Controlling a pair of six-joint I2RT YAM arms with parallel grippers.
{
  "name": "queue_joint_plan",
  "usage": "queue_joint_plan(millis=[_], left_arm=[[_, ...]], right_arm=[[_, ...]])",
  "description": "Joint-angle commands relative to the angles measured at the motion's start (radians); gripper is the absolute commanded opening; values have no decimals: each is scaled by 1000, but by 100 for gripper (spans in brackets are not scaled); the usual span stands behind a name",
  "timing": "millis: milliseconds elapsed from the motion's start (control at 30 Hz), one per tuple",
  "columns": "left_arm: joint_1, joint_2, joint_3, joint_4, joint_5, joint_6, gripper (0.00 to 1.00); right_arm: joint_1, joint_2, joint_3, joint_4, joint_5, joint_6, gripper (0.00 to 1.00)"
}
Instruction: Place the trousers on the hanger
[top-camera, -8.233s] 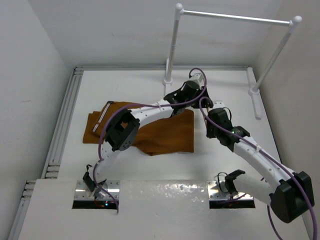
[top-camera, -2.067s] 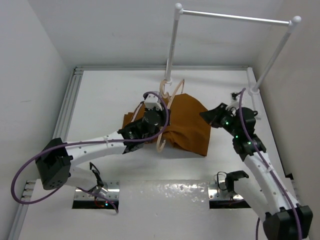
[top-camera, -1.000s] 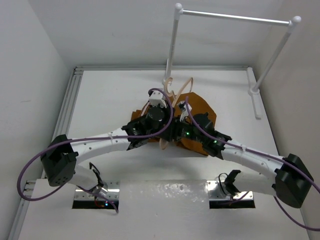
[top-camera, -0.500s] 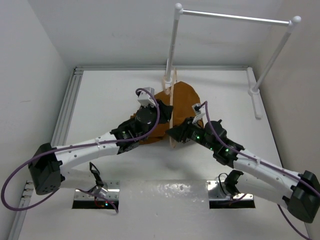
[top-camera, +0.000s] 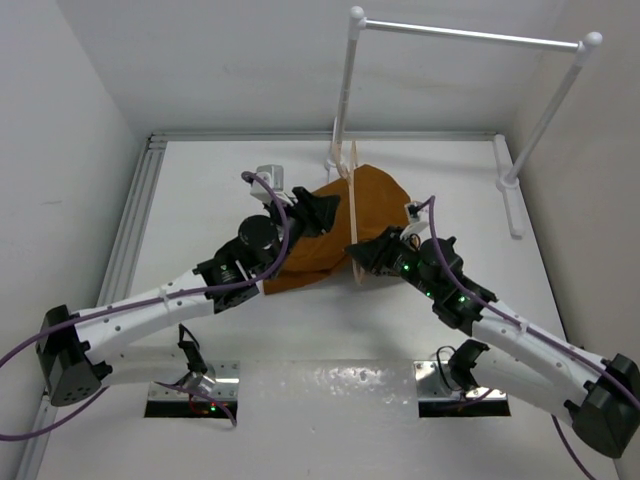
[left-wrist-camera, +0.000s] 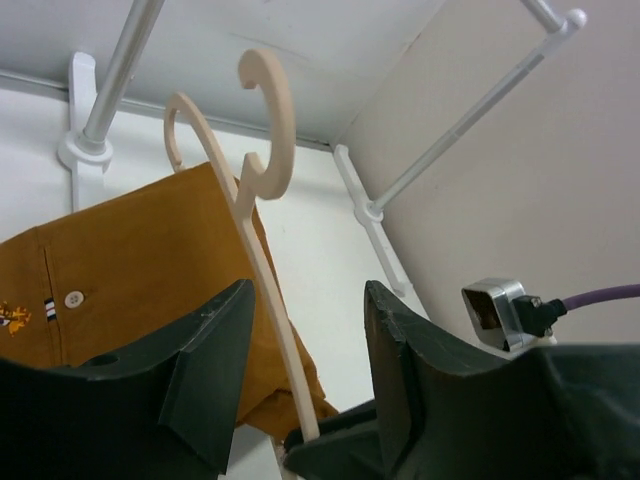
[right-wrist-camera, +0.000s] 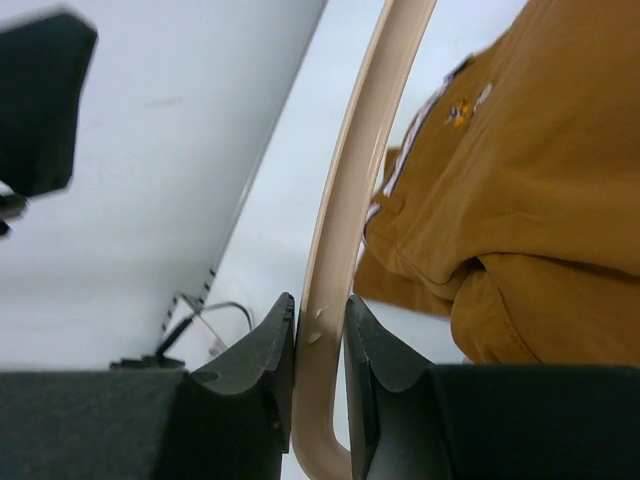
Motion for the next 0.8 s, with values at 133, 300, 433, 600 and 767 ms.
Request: queue_joint_plan(millis=[133,300,433,600,767], left_arm=[[-4,-147,-79,42,-30,-20,46],[-4,-178,-113,16,-61,-25,46],[-4,-184,-151,11,-64,-41,46],[-4,-171,-180,6,-58,-53,46],[-4,-155,-202,8,-44,-62,45]], right_arm=[[-140,-72,22,337,-29,99,0],[-225,-55,29,437,-60,189,0],[-266,-40,45,533,-51,250,0],[-294,-27,62,604,-23,286,0],[-340,-34,118,586,-31,272,0]])
